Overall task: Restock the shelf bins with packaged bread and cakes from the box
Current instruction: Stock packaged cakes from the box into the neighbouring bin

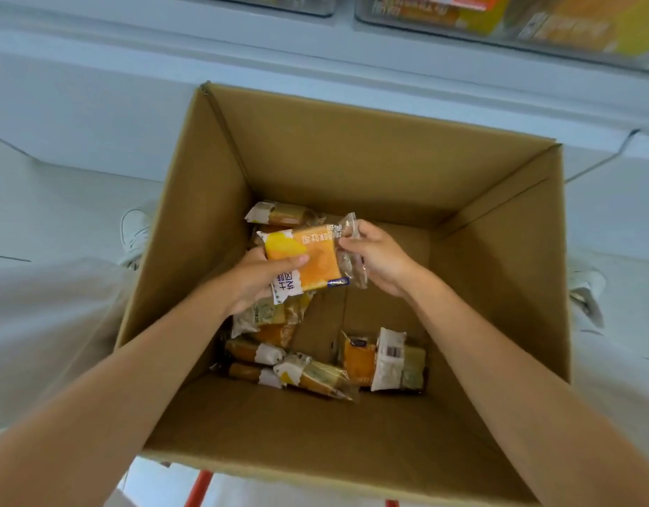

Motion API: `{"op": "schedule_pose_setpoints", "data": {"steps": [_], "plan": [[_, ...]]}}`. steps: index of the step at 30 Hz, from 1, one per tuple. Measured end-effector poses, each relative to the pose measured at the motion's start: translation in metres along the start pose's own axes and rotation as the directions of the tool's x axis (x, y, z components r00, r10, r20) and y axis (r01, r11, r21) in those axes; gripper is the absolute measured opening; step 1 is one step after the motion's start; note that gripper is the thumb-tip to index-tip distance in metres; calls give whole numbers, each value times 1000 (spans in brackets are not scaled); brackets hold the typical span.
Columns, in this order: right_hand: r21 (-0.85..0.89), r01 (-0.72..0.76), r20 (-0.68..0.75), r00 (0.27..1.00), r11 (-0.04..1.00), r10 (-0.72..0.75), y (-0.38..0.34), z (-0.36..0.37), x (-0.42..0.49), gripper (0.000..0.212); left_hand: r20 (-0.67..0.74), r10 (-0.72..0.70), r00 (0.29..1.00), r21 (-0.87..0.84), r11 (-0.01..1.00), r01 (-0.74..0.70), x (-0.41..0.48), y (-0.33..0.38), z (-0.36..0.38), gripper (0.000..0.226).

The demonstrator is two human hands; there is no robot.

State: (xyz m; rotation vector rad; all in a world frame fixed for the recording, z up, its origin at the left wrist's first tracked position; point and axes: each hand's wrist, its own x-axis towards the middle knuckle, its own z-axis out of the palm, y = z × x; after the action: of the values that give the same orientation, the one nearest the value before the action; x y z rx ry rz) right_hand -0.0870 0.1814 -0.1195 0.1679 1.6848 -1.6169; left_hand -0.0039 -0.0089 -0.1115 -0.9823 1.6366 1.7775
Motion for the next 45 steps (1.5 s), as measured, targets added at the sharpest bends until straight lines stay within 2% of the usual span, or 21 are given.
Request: {"op": "schedule_pose_setpoints", "data": {"steps": [1, 2, 5, 7, 11, 13, 17, 20, 22, 23, 24, 26, 28, 29, 30, 32, 34, 37, 40, 42, 45], "plan": [[22, -17, 17, 1000, 1000, 17, 2, -1, -2, 10, -24, 2, 1000, -44, 999, -3, 0, -1, 1, 50], [22, -30, 10, 999, 999, 30, 4, -3, -3, 16, -110, 35, 993, -64, 997, -42, 2, -2, 0, 45], [-106, -114, -21, 993, 988, 112, 25, -4, 0, 30, -355, 147, 923, -63, 981, -181, 5, -7, -13, 39], [-248, -189, 17, 980, 950, 199, 46, 8, 2, 37, -400, 170, 901, -58, 976, -209, 4, -10, -19, 35], [-373, -267, 56, 949, 889, 309, 78, 56, 4, 65, -413, 181, 893, -45, 975, -218, 5, -14, -17, 28], [-406, -289, 46, 941, 867, 336, 92, 72, 8, 65, -414, 181, 892, -23, 978, -208, 6, -16, -16, 28], [-322, -310, -149, 950, 894, 275, 105, 46, 27, 25, -429, 197, 882, -23, 973, -229, 10, -17, -18, 30], [-196, -290, -358, 911, 937, 207, 99, -14, 29, 28, -434, 203, 877, -37, 969, -243, 15, -16, -17, 34], [-324, -306, -391, 905, 895, 167, 96, -47, 24, 42, -432, 202, 879, -45, 969, -245, 20, -16, -13, 34], [-473, -323, -379, 914, 819, 141, 97, -59, 20, 58, -428, 201, 881, -48, 969, -244, 22, -16, -10, 33], [-644, -310, -338, 935, 699, 103, 101, -65, 18, 74, -424, 199, 883, -49, 969, -242, 24, -16, -7, 32], [-935, -127, -137, 991, 331, -7, 111, -69, 20, 87, -414, 194, 889, -63, 968, -241, 28, -18, -3, 32], [-993, 122, 121, 991, 1, -56, 121, -68, 28, 79, -401, 194, 895, -58, 970, -236, 31, -19, 0, 33], [-976, 191, 198, 978, -100, -62, 123, -66, 33, 71, -397, 199, 896, -44, 971, -236, 33, -20, 0, 33], [-965, 216, 229, 971, -149, -75, 122, -64, 37, 64, -396, 208, 894, -32, 970, -240, 34, -20, 0, 32], [-967, 221, 236, 964, -126, -119, 117, -61, 45, 54, -400, 231, 887, -18, 965, -260, 35, -20, -2, 29], [-976, 217, 213, 968, 20, -135, 105, -60, 45, 44, -409, 246, 879, -10, 962, -273, 37, -20, -4, 27], [-961, 145, 104, 978, 234, -180, 70, -62, 33, 33, -438, 249, 864, -17, 958, -285, 37, -16, -4, 31], [-901, 123, 85, 990, 416, -110, 16, -58, 21, 29, -476, 313, 822, 50, 943, -330, 31, -6, -1, 36], [-835, 168, 147, 986, 524, -82, -24, -51, 7, 26, -419, 373, 828, 65, 922, -383, 21, 5, 2, 28], [-795, 205, 193, 978, 571, -82, -77, -37, -19, 26, -225, 461, 858, 120, 887, -446, -1, 27, 10, 10]]}}
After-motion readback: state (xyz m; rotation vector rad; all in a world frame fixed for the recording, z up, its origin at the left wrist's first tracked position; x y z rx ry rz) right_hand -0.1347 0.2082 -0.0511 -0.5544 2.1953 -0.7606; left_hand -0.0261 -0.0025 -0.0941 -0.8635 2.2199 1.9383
